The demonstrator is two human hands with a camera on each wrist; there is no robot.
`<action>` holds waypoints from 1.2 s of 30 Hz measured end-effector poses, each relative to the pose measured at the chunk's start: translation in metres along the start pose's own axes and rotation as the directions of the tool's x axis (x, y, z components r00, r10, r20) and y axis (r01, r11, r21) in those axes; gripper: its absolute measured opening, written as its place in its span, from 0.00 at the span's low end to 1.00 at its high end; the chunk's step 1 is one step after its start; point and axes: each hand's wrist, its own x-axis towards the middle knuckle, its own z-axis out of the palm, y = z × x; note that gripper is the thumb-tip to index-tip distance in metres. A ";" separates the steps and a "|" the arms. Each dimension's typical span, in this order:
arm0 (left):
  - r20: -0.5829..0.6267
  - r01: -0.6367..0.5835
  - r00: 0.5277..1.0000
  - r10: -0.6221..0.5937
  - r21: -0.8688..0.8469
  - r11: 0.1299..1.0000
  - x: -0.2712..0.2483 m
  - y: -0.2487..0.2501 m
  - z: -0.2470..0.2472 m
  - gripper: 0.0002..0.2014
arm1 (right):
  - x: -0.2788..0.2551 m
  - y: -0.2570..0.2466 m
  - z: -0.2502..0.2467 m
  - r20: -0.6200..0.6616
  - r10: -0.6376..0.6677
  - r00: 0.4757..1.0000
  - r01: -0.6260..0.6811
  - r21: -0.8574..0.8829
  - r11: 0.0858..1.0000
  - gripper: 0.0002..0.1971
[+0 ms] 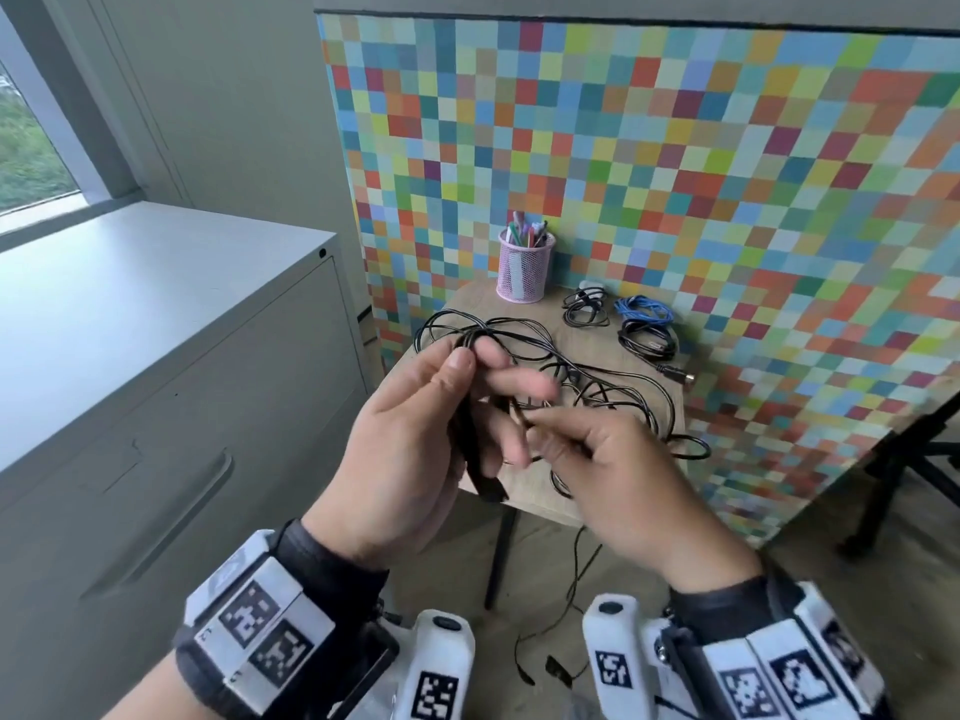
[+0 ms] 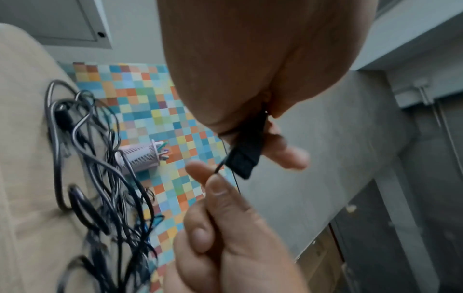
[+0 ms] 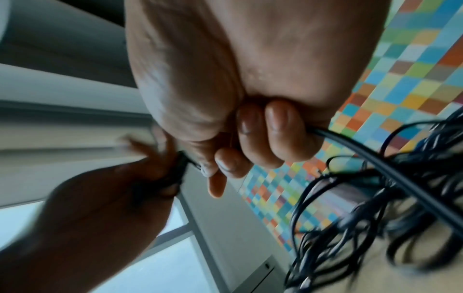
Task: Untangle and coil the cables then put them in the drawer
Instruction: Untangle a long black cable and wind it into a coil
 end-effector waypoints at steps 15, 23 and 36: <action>0.199 -0.176 0.980 -0.009 0.888 0.426 -0.001 -0.006 -0.006 0.09 | -0.012 -0.038 -0.010 0.288 0.043 0.957 0.003 -0.158 0.987 0.09; 0.198 0.183 0.878 -0.435 0.702 0.689 -0.004 0.007 -0.011 0.21 | -0.001 -0.038 -0.057 0.110 0.017 0.994 -0.016 -0.015 1.000 0.05; 0.167 -0.008 0.986 -0.001 0.058 0.998 -0.002 0.005 -0.003 0.13 | -0.003 -0.005 0.016 0.006 -0.025 1.000 0.025 0.007 1.000 0.06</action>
